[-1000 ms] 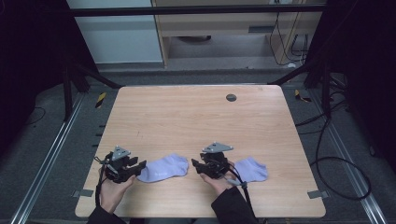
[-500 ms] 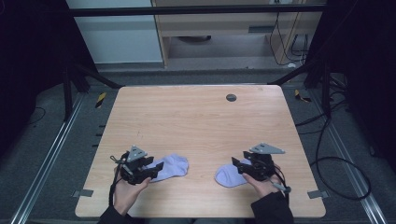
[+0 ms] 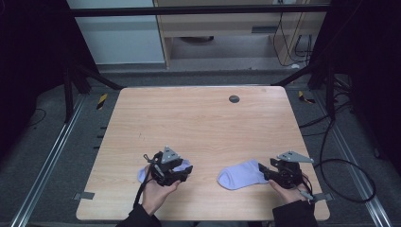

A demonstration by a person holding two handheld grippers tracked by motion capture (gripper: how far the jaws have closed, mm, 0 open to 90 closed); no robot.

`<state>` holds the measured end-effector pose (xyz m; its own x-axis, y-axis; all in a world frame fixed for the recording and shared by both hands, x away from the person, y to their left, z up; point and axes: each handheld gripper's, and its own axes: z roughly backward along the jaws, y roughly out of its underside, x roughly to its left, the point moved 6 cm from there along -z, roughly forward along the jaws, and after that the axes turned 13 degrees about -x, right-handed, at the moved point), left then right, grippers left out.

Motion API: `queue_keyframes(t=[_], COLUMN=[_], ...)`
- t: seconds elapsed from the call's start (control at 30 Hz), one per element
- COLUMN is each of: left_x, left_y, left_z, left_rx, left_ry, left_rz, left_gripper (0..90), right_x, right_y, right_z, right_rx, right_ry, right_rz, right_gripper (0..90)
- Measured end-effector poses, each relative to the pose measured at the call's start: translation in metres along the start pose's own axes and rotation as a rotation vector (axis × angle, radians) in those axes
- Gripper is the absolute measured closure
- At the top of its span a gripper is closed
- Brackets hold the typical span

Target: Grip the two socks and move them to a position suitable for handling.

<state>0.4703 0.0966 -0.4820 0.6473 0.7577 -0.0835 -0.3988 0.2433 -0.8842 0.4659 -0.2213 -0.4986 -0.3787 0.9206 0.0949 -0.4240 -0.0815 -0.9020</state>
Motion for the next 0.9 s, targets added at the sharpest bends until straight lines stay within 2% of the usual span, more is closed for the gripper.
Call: queue_keyframes(t=[0.03, 0.07, 0.1, 0.23, 0.27, 0.3, 0.4, 0.47, 0.7, 0.9], left_x=[0.000, -0.008, -0.008, -0.025, -0.032, -0.032, -0.046, -0.052, -0.065, -0.073], left_y=[0.000, -0.001, -0.001, -0.002, -0.001, -0.001, 0.000, 0.001, 0.010, 0.020], left_z=[0.000, -0.007, -0.007, -0.023, -0.029, -0.029, -0.043, -0.049, -0.067, -0.081], left_rx=[0.000, 0.004, 0.004, 0.022, 0.030, 0.030, 0.051, 0.061, 0.106, 0.145], left_ry=[0.000, 0.016, 0.016, 0.046, 0.056, 0.056, 0.077, 0.089, 0.112, 0.122], left_rz=[0.000, -0.002, -0.002, -0.024, -0.034, -0.034, -0.049, -0.057, -0.068, -0.064], left_gripper=[50.7, 51.0, 51.2, 51.7, 52.0, 52.1, 52.9, 53.9, 57.5, 63.1], right_x=[-0.001, -0.003, -0.003, -0.005, -0.008, -0.008, -0.011, -0.012, -0.014, -0.015], right_y=[0.002, 0.003, 0.003, 0.011, 0.015, 0.015, 0.020, 0.022, 0.027, 0.033], right_z=[-0.001, -0.002, -0.002, -0.005, -0.007, -0.007, -0.011, -0.013, -0.018, -0.021], right_rx=[0.007, 0.012, 0.012, 0.054, 0.069, 0.069, 0.101, 0.116, 0.142, 0.171], right_ry=[0.001, 0.001, 0.001, 0.005, 0.010, 0.010, 0.008, 0.019, 0.016, 0.009], right_rz=[0.001, 0.006, 0.006, 0.012, 0.030, 0.030, 0.016, 0.026, 0.032, 0.045], right_gripper=[47.9, 48.7, 48.7, 51.7, 53.8, 53.8, 55.8, 56.8, 59.5, 66.5])
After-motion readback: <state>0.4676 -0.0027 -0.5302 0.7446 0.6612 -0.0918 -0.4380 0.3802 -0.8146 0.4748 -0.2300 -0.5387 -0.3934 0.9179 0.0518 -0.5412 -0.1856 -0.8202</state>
